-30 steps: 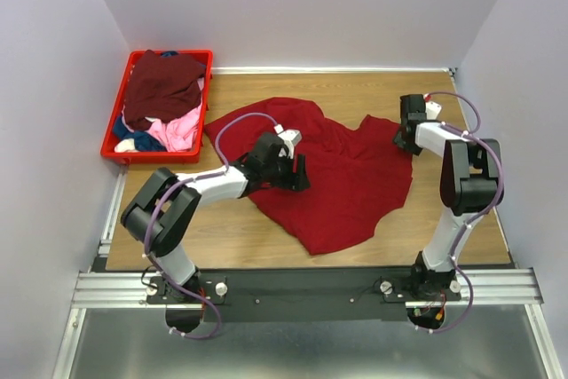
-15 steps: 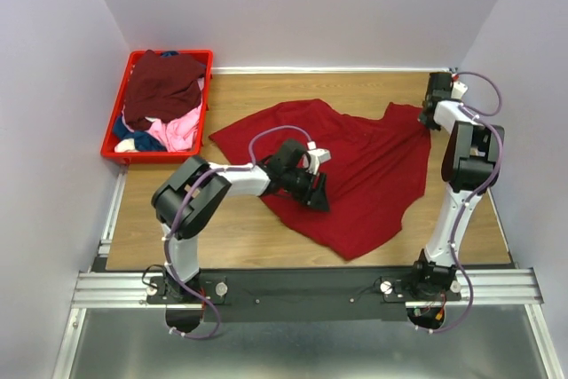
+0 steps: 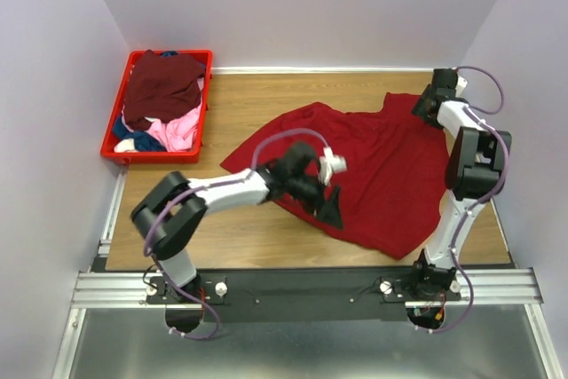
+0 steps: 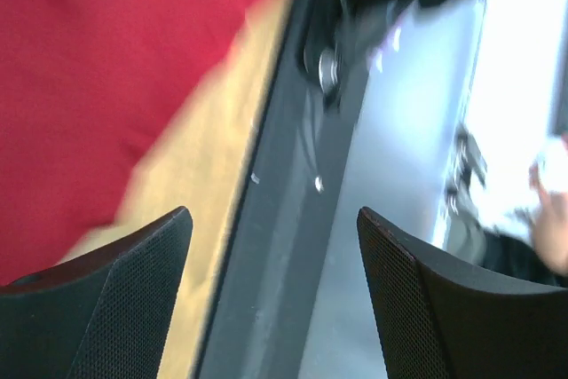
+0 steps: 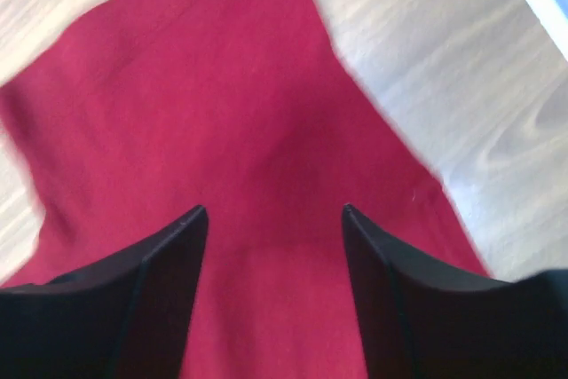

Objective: Fold and stack the t-shirts
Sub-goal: Flatten the tshirt out

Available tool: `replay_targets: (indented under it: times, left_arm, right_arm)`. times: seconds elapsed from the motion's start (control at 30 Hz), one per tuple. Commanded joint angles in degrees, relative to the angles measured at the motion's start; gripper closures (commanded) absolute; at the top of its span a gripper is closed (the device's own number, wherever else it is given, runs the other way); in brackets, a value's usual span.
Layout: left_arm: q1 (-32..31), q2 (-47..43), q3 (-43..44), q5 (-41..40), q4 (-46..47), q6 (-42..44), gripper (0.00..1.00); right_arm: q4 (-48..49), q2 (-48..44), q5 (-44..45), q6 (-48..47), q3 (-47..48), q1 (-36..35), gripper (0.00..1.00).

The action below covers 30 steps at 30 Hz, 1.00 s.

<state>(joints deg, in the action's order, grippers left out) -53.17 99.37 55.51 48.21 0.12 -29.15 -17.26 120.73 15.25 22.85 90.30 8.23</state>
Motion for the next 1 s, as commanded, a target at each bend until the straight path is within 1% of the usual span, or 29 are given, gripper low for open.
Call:
replay_targets:
  times: [0.0, 0.03, 0.07, 0.1, 0.13, 0.17, 0.2, 0.27, 0.3, 0.33, 0.37, 0.4, 0.43, 0.5, 0.53, 0.63, 0.67, 0.83, 0.87, 0.9, 0.97]
  left_arm:
    - [8.9, -6.9, 5.9, -11.0, -5.9, 3.5, 0.17]
    - [11.0, -6.8, 7.1, -16.5, -6.4, 4.2, 0.18]
    - [15.2, -6.3, 8.6, -19.5, -7.1, 5.1, 0.21]
    - [16.9, -3.7, 12.3, -22.4, -8.3, 6.0, 0.23]
    - [18.4, -1.8, 14.6, -28.4, -9.2, 7.9, 0.25]
    - [20.2, 2.9, 17.3, -30.5, -10.3, 8.9, 0.27]
    - [20.9, 5.4, 22.4, -33.5, -11.8, 9.9, 0.28]
    - [21.7, 10.5, 27.4, -34.5, -13.1, 11.0, 0.32]
    - [22.5, 14.9, 29.3, -34.6, -13.4, 11.5, 0.46]
    - [22.8, 17.0, 32.9, -34.7, -14.5, 11.5, 0.54]
    - [23.2, 19.9, 34.5, -34.4, -15.3, 11.7, 0.69]
    - [23.5, 20.9, 35.4, -34.4, -15.8, 11.7, 0.76]
    - [24.1, 21.5, 36.0, -34.8, -16.4, 11.7, 0.80]
    - [24.5, 21.7, 35.2, -36.7, -16.5, 11.9, 0.81]
    - [25.0, 21.5, 33.5, -37.4, -16.6, 11.9, 0.81]
    - [25.5, 20.2, 29.3, -37.4, -17.7, 12.0, 0.81]
    - [25.4, 19.7, 28.0, -37.2, -18.1, 11.9, 0.81]
    - [24.6, 14.5, 14.1, -33.3, -17.9, 11.4, 0.82]
    - [24.3, 13.4, 11.9, -31.3, -17.9, 11.8, 0.88]
    - [22.7, 11.0, 7.5, -30.3, -17.9, 12.0, 0.89]
    - [20.4, 8.5, 3.1, -27.9, -17.9, 12.2, 0.89]
  right_arm:
    - [-0.2, -10.9, -5.8, 1.2, -7.0, -0.2, 0.29]
    - [-0.3, -12.8, -6.7, 1.8, -9.2, -0.3, 0.29]
    - [-0.1, -14.9, -8.0, 3.0, -13.1, -0.8, 0.29]
    - [0.0, -18.2, -8.9, 3.7, -15.6, -1.2, 0.29]
    - [0.6, -20.2, -10.9, 4.2, -17.9, -2.2, 0.29]
    - [1.0, -21.8, -11.4, 5.0, -20.1, -2.9, 0.29]
    - [1.5, -24.8, -11.6, 5.2, -24.9, -3.8, 0.30]
    - [2.3, -26.9, -11.8, 5.4, -28.8, -5.2, 0.30]
    - [2.7, -27.9, -12.3, 6.2, -30.6, -6.1, 0.30]
    - [3.0, -28.7, -13.0, 6.5, -34.1, -6.2, 0.31]
    - [3.9, -30.2, -13.8, 6.9, -35.5, -6.5, 0.31]
    - [4.2, -30.9, -14.1, 6.9, -36.9, -6.6, 0.31]
    - [4.3, -31.3, -14.4, 6.9, -38.1, -6.6, 0.31]
    - [4.7, -32.2, -14.9, 6.7, -40.4, -7.0, 0.32]
    - [4.7, -32.5, -14.9, 6.7, -41.0, -7.2, 0.32]
    - [5.0, -32.2, -14.9, 6.8, -42.2, -7.8, 0.32]
    - [5.0, -32.0, -16.5, 6.9, -42.5, -8.0, 0.32]
    - [5.0, -32.4, -16.6, 7.1, -43.7, -8.1, 0.32]
    - [5.0, -32.7, -16.7, 6.9, -43.7, -8.1, 0.31]
    - [5.0, -32.8, -16.8, 6.9, -43.7, -8.1, 0.31]
    - [5.0, -32.9, -16.9, 6.6, -43.5, -9.5, 0.31]
